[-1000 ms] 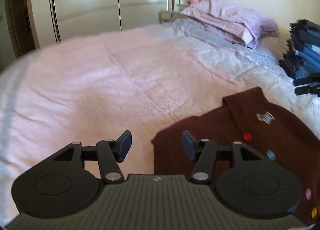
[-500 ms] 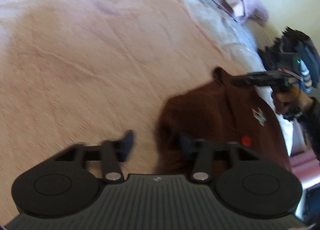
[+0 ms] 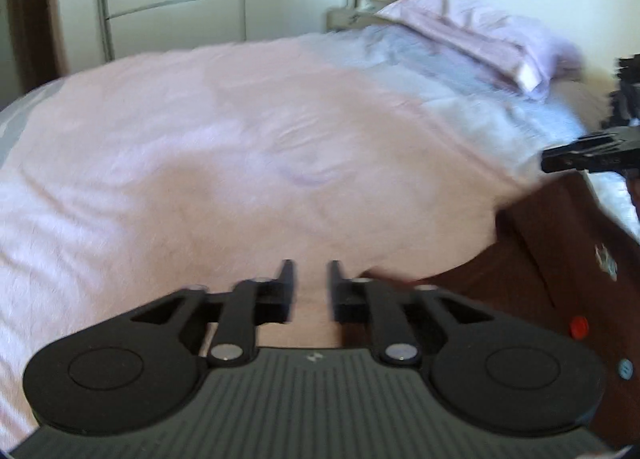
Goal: Fold clothes
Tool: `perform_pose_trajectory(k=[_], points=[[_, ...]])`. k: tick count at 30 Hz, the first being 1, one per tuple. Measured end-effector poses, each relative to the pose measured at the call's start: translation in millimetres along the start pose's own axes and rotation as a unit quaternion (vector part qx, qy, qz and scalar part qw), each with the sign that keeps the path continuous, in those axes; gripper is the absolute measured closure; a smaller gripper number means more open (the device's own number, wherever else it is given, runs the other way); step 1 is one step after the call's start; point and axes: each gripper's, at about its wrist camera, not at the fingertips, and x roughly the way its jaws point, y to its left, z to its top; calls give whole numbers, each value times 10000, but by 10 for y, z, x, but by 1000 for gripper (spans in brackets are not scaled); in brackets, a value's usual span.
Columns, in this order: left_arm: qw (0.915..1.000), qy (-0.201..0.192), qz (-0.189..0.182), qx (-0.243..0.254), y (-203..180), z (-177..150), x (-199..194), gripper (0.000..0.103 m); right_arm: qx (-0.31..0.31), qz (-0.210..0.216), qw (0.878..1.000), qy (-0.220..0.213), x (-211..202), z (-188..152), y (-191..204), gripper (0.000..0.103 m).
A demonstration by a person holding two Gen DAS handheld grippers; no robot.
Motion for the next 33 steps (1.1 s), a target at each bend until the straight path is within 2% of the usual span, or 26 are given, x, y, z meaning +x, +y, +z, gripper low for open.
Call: perform_pose_trajectory(k=[1,2,6,10,13,15,17,21,24,27,29,30,33], points=[[9998,75,-132,-120,23,-17,59,70,88,-35,9999,42,63,-23,-50,42],[9991,153,-288,-253,57,-43,123,70,225,69,9997,16,74,-72,-126,39],[9925,467,-887,-705,160,-132,361,67,618,300,9970,366,238,-202,-341,39],[9859,800,-1341,-595,56,-143,487,67,775,350,9929,827,379,-308,-463,39],[9911,558,-1206,-49,-15,-147,297,66,749,353,9930,842,307,-372,-466,39],[9940,458,-988,96,58,-159,162,66,768,395,9929,823,237,-403,-472,39],[9947,613,-756,329,111,-204,75,66,760,396,9931,806,200,-413,-431,39],[9849,1000,-1132,842,-43,-343,-29,66,659,249,9955,635,159,-386,-264,39],[9767,931,-829,1746,-381,-444,-27,66,630,184,9966,506,150,-353,-151,39],[9590,819,-171,2707,-685,-553,59,66,619,211,9968,461,141,-334,-62,39],[9538,688,160,2922,-754,-565,135,65,586,194,9971,439,138,-329,-16,39],[9542,583,296,2920,-759,-549,157,65,598,175,9972,406,129,-324,-13,39],[9632,82,913,2526,-589,-388,104,65,633,119,9974,308,104,-312,-4,39]])
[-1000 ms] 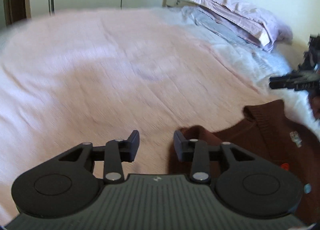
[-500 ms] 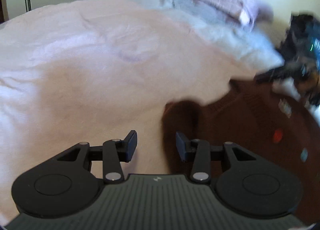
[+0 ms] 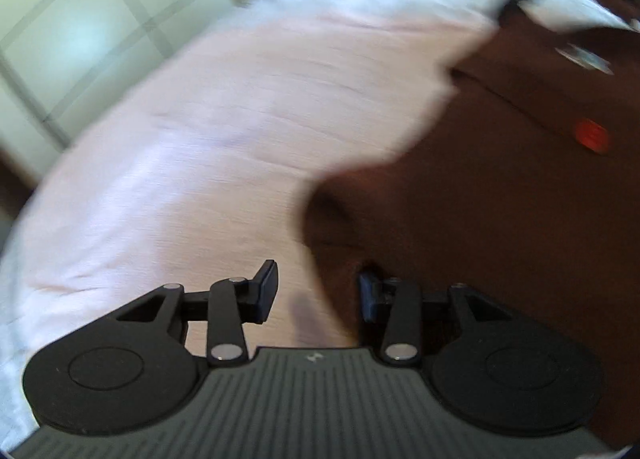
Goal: Fold clothes
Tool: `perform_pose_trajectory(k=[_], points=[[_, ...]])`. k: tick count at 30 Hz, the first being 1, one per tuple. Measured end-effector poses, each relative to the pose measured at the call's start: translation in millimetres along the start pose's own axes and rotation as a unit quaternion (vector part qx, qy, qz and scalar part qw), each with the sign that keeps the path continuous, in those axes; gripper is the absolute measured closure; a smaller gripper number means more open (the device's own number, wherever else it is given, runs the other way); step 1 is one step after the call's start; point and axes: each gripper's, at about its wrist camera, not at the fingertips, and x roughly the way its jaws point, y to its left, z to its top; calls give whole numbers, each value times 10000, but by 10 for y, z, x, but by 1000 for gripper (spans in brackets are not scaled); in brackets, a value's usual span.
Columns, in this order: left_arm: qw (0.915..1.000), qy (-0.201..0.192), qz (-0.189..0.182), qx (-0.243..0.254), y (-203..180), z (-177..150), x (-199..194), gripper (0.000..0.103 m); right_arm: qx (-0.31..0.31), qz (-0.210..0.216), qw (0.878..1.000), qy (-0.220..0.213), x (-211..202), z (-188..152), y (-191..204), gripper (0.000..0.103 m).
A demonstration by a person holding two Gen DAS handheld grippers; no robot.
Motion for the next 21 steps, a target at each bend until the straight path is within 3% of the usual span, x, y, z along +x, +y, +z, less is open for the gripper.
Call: perform_pose_trajectory(k=[1,4,7,11,15,17,21], points=[[9993,-127,184,-292,138,-4,-25,59,12,-16,10000,-34,-9,3,3,39],[9901,-348,271,-1330,538,-121,-144,48,-13,-27,10000,-62,-30,20,-6,39],[9807,-282,-117,-1931,741,-258,-206,46,-43,-34,10000,23,-17,25,-24,39],[9526,-81,-790,-2937,996,-438,-158,48,11,-67,9998,164,7,-18,-36,39],[9239,-171,-843,-3729,1292,-600,-155,48,-29,-59,9998,210,-45,-53,-39,39],[9135,-149,-990,-3942,1353,-647,-130,48,-65,-73,9997,225,-73,-58,-50,39],[8999,-12,-1619,-4049,1262,-609,44,45,122,-57,9996,246,-48,-33,-156,39]])
